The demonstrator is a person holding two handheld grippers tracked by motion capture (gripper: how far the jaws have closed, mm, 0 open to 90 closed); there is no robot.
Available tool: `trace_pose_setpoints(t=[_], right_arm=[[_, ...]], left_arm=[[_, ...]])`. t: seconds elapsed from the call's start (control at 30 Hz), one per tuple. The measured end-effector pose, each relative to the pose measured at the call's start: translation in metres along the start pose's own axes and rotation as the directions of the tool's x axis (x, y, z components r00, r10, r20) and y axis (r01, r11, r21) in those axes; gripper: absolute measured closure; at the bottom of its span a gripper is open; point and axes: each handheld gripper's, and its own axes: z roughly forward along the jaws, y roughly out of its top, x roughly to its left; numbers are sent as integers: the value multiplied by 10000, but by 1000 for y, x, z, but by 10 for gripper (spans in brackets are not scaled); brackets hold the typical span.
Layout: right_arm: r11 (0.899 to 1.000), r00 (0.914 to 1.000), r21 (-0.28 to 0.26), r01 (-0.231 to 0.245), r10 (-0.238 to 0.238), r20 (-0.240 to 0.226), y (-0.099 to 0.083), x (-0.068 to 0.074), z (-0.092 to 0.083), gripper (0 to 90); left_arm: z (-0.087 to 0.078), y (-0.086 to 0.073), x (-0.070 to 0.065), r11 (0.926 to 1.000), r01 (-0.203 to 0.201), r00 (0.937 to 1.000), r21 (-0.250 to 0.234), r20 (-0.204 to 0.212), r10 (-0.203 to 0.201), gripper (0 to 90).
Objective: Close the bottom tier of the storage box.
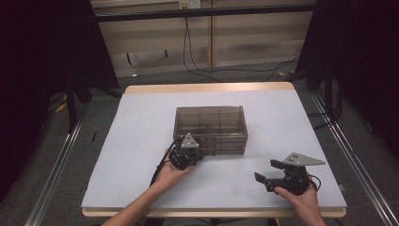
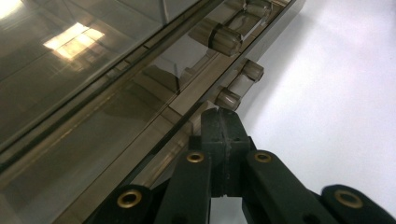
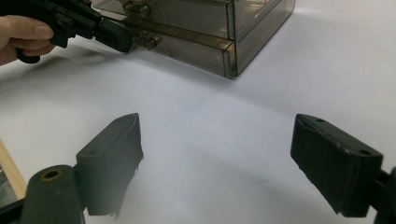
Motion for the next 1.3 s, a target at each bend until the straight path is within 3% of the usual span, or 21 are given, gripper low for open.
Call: trace_pose_setpoints(t=[0.37, 0.7, 0.87, 1.03, 1.1, 1.13, 1.2, 1.3], right_arm=[[10000, 10000, 22, 4, -4, 14, 0, 0, 0, 165], [10000, 10000, 35, 21, -21, 14, 0, 0, -1, 165], [10000, 10000, 38, 19, -19, -14, 0, 1, -1, 165], [10000, 10000, -8, 52, -52, -47, 0, 0, -2, 165], [10000, 10000, 2, 6, -6, -42, 0, 0, -3, 164], [10000, 10000, -2, 0, 0, -40, 0, -1, -3, 164], [10000, 10000, -5, -3, 3, -42, 0, -1, -3, 165], [10000, 10000, -2, -5, 5, -44, 0, -1, -3, 164]], left_arm=[[1, -1, 1, 9996, -111, 9994, -266, -330, 103, 900], [6, -2, 3, 9997, 69, 9995, -254, -304, -77, 900], [2, -2, 4, 9995, 39, 10000, -313, -67, -41, 893], [-6, -1, 2, 9991, 43, 10000, -419, -59, -45, 843], [-12, -1, -1, 9991, -10, 10000, -419, 60, 12, 753], [-15, -1, -2, 9991, -161, 9998, -404, 101, 166, 734], [-18, -1, -3, 9987, -103, 9999, -498, 75, 106, 708], [-31, -3, -5, 9987, -274, 9994, -431, 177, 282, 597]])
